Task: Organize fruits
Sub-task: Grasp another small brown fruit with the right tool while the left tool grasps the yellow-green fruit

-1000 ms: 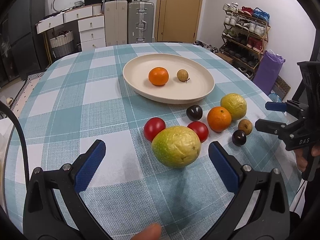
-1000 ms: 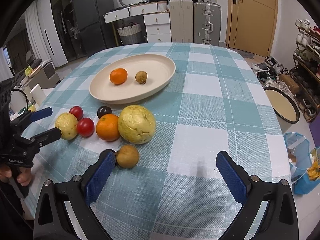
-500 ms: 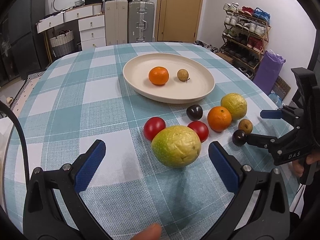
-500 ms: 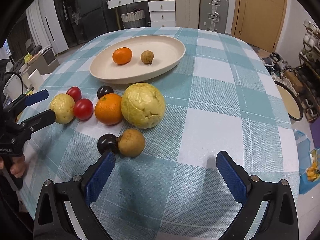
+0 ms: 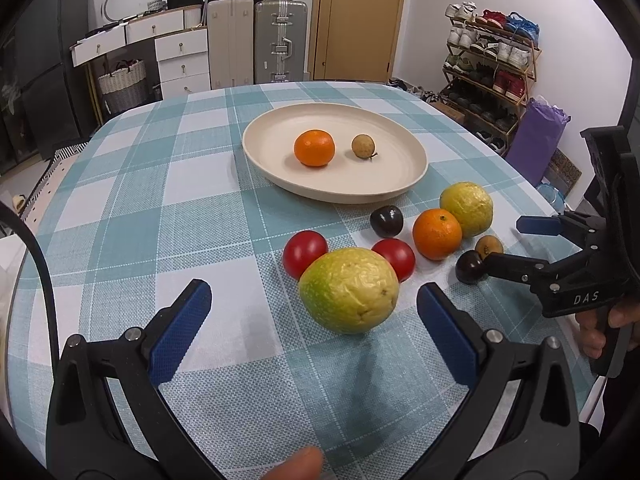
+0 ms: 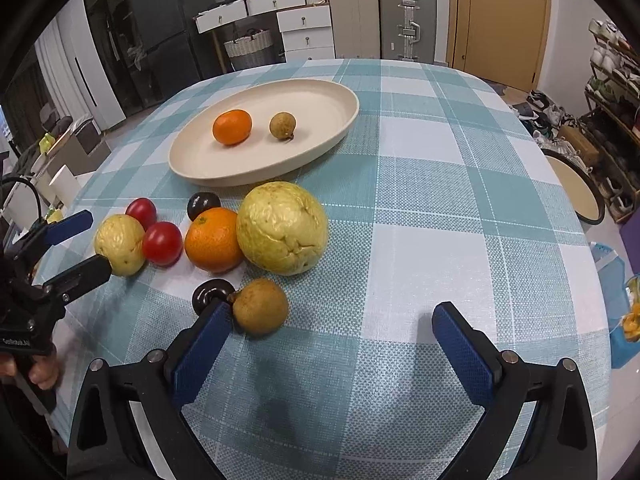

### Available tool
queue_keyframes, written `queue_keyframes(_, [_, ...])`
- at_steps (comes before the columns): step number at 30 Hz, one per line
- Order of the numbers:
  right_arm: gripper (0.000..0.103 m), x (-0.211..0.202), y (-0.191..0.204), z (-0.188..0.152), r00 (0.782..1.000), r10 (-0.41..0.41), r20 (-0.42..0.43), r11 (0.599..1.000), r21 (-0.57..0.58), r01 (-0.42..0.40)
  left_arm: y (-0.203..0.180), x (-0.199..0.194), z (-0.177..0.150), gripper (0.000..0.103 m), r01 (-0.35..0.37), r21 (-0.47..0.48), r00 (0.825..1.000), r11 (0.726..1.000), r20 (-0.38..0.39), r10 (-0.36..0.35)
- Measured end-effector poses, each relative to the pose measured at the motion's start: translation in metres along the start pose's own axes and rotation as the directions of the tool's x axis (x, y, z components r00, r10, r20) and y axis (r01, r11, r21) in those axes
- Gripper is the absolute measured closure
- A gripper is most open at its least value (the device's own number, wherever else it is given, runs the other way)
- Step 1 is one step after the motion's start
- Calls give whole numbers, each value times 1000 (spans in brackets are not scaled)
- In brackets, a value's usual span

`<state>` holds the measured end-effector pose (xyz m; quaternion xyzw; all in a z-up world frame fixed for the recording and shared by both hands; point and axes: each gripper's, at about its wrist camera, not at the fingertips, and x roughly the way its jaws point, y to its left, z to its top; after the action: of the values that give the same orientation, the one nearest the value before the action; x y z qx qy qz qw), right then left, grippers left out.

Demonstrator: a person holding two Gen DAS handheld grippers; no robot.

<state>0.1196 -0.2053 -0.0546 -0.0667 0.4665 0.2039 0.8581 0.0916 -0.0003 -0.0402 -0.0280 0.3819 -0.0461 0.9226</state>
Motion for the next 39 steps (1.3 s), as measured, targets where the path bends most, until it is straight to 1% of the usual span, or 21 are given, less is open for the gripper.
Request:
queue_keyframes(2, [1, -2, 2, 0, 1000, 6, 1, 1000, -13, -6, 0, 0, 0, 0, 1, 1, 1000, 1000, 2, -1])
queue_keyframes(4, [1, -3, 4, -1, 1000, -14, 0, 999, -41, 14, 0, 0, 0, 0, 0, 0, 1000, 1000, -1, 0])
queue_keyframes(7, [7, -5, 4, -2, 1000, -3, -2, 998, -60, 3, 0, -1, 0, 0, -1, -1, 1000, 1000, 2, 1])
queue_keyframes(9, [13, -5, 3, -2, 1000, 6, -6, 998, -56, -6, 0, -1, 0, 0, 0, -4, 1000, 1000, 1, 0])
queue_keyframes(13, [16, -5, 4, -2, 1000, 20, -2, 998, -56, -20, 0, -1, 0, 0, -3, -3, 1000, 1000, 0, 3])
queue_keyframes(18, [30, -6, 6, -1, 998, 57, 13, 997, -46, -56, 0, 0, 0, 0, 0, -3, 1000, 1000, -1, 0])
queue_keyframes(22, [38, -6, 3, 0, 994, 111, 22, 994, -17, -111, 1, 0, 0, 0, 2, -3, 1000, 1000, 1, -2])
queue_keyframes(24, [48, -6, 4, 0, 991, 130, 19, 991, -14, -130, 1, 0, 1, 0, 3, -2, 1000, 1000, 0, -3])
queue_keyframes(26, [52, -5, 4, 0, 990, 140, 20, 990, -14, -140, 1, 0, 0, 0, 2, -3, 1000, 1000, 2, -2])
queue_keyframes(32, [69, -6, 5, -1, 981, 192, 20, 981, -4, -192, 1, 1, 1, 0, 3, -2, 1000, 1000, -1, -3])
queue_keyframes(35, [73, -6, 5, -1, 977, 212, 22, 977, 4, -212, 1, 2, 1, 0, 5, -3, 1000, 1000, 0, -5])
queue_keyframes(39, [74, -8, 5, -1, 976, 214, 28, 977, 2, -214, 1, 2, 1, 0, 7, -2, 1000, 1000, -1, -7])
